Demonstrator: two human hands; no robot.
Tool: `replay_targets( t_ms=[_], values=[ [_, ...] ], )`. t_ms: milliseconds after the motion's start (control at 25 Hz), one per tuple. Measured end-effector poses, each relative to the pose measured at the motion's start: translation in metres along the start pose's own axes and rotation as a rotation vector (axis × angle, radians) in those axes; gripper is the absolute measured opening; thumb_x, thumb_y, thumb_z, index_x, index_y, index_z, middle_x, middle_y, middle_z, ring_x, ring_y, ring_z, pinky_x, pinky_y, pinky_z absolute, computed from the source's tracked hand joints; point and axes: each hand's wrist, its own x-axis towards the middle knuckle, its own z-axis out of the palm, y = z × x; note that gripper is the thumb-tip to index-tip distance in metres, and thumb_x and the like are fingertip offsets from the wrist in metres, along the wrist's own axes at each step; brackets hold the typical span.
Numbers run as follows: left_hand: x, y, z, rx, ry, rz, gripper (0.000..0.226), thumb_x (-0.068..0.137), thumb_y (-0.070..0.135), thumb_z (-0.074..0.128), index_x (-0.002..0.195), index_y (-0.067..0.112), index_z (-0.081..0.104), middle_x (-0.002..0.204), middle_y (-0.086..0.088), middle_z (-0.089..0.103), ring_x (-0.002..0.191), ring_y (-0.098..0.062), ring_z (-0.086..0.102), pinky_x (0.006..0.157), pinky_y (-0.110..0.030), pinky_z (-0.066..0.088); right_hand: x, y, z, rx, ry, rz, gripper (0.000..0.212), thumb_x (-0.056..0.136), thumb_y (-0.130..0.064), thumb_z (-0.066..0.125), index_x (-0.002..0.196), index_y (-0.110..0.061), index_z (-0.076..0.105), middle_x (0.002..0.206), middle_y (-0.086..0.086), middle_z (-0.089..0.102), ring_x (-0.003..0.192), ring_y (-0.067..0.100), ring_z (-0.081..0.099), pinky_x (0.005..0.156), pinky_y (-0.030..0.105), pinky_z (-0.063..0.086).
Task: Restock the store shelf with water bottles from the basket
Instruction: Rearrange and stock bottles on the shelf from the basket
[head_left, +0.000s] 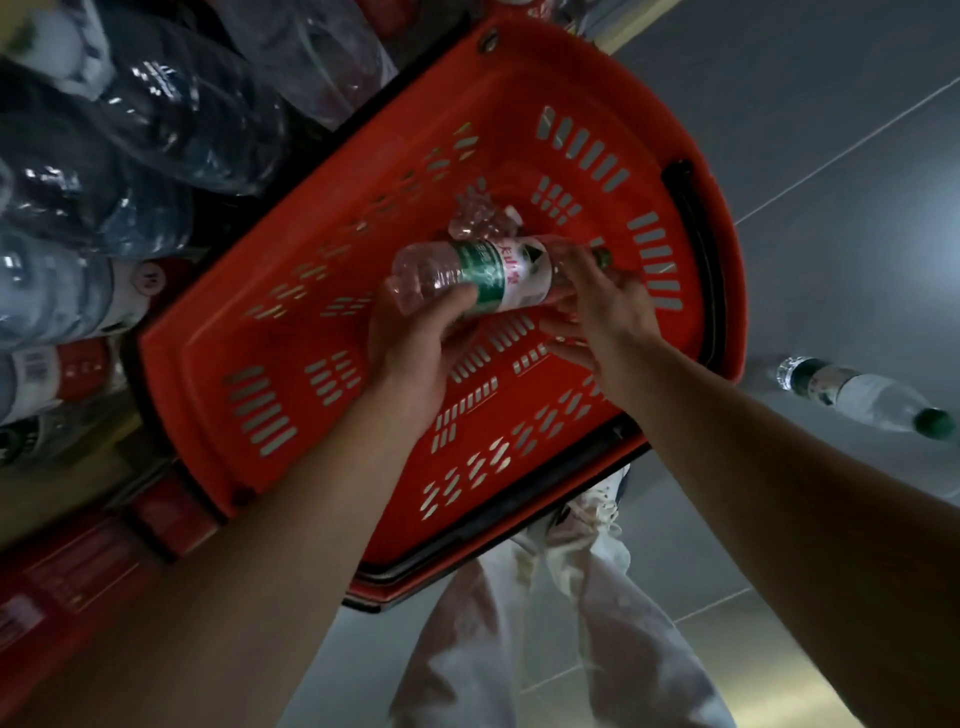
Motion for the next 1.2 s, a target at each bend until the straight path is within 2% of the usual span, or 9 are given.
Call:
replay_targets(
  t_ms=[240, 400, 480, 600, 720, 840, 960, 1080, 1200],
  values=[
    [-0.049, -0.005, -0.028, 0.441, -0.121, 0.288, 0.071, 0.052, 0.013, 0.082, 0.111, 0.034, 0.049, 0.116, -0.001, 0.06, 0.102, -0.017, 0.065, 0.079, -0.035, 0.059, -0.005, 0.012, 0.035, 0.2, -0.233, 0.138, 0.042, 0.095, -0.042, 0.058, 0.12, -0.008, 0.06, 0.102, 0.01, 0.069, 0.077, 0.02, 0.07, 0.06, 0.031, 0.058],
    [-0.017, -0.013, -0.065, 0.766, -0.384, 0.221, 0.077, 0.061, 0.01, 0.081, 0.125, 0.039, 0.049, 0.126, 0.006, 0.058, 0.113, -0.008, 0.061, 0.097, -0.04, 0.054, 0.009, 0.01, 0.031, -0.003, -0.019, 0.063, 0.033, 0.089, -0.031, 0.069, 0.116, -0.019, 0.054, 0.1, 0.008, 0.064, 0.088, 0.026, 0.068, 0.073, 0.039, 0.061],
    [0.016, -0.014, -0.071, 0.923, -0.331, 0.293, 0.075, 0.071, 0.011, 0.081, 0.136, 0.03, 0.049, 0.135, 0.003, 0.058, 0.124, -0.012, 0.056, 0.106, -0.042, 0.047, 0.021, 0.004, 0.026, -0.264, 0.051, -0.117, 0.031, 0.085, -0.031, 0.073, 0.107, -0.03, 0.052, 0.101, 0.002, 0.065, 0.092, 0.021, 0.067, 0.075, 0.041, 0.06],
    [0.064, -0.014, -0.045, 1.231, -0.212, 0.66, 0.063, 0.082, 0.021, 0.076, 0.139, 0.027, 0.051, 0.142, -0.003, 0.053, 0.131, -0.022, 0.05, 0.113, -0.038, 0.037, 0.04, -0.001, 0.023, -0.65, 0.04, -0.321, 0.064, 0.075, -0.041, 0.077, 0.13, -0.031, 0.046, 0.117, -0.002, 0.063, 0.104, 0.02, 0.063, 0.087, 0.044, 0.055],
    [0.108, -0.009, 0.001, 1.655, -0.218, 0.962, 0.05, 0.094, 0.025, 0.055, 0.143, 0.03, 0.048, 0.156, -0.004, 0.037, 0.144, -0.03, 0.031, 0.12, -0.043, 0.025, 0.057, -0.002, 0.021, -0.732, 0.111, -0.306, 0.08, 0.072, -0.05, 0.075, 0.139, -0.039, 0.034, 0.127, -0.002, 0.059, 0.115, 0.025, 0.057, 0.093, 0.047, 0.051],
    [0.145, -0.017, 0.042, 1.961, -0.282, 0.763, 0.057, 0.098, 0.042, 0.026, 0.153, 0.026, 0.031, 0.164, -0.005, 0.018, 0.152, -0.032, 0.006, 0.12, -0.056, 0.009, 0.07, 0.001, 0.021, -0.727, 0.11, -0.306, 0.079, 0.071, -0.052, 0.075, 0.138, -0.041, 0.035, 0.127, -0.003, 0.059, 0.116, 0.024, 0.057, 0.093, 0.046, 0.05],
    [0.158, -0.024, 0.059, 2.287, -0.255, 0.818, 0.048, 0.102, 0.028, 0.036, 0.15, 0.018, 0.034, 0.159, -0.009, 0.027, 0.15, -0.034, 0.009, 0.117, -0.065, 0.007, 0.078, 0.005, 0.018, -0.722, 0.095, -0.34, 0.079, 0.07, -0.054, 0.075, 0.138, -0.042, 0.036, 0.126, -0.002, 0.061, 0.116, 0.025, 0.057, 0.092, 0.042, 0.051],
    [0.14, -0.018, 0.048, 2.291, -0.229, 0.948, 0.037, 0.1, 0.028, 0.04, 0.132, 0.025, 0.056, 0.15, -0.006, 0.041, 0.143, -0.035, 0.025, 0.111, -0.061, 0.022, 0.073, 0.002, 0.013, -0.719, 0.086, -0.345, 0.078, 0.075, -0.052, 0.073, 0.141, -0.039, 0.033, 0.126, -0.003, 0.059, 0.111, 0.021, 0.057, 0.077, 0.029, 0.045],
    [0.107, -0.011, 0.012, 2.13, -0.128, 0.716, 0.037, 0.093, 0.035, 0.052, 0.13, 0.04, 0.053, 0.143, 0.0, 0.048, 0.132, -0.035, 0.035, 0.102, -0.053, 0.031, 0.046, -0.002, 0.005, -0.694, 0.038, -0.345, 0.077, 0.08, -0.052, 0.072, 0.143, -0.032, 0.032, 0.109, -0.01, 0.052, 0.093, 0.008, 0.047, 0.061, 0.019, 0.035]
  ],
)
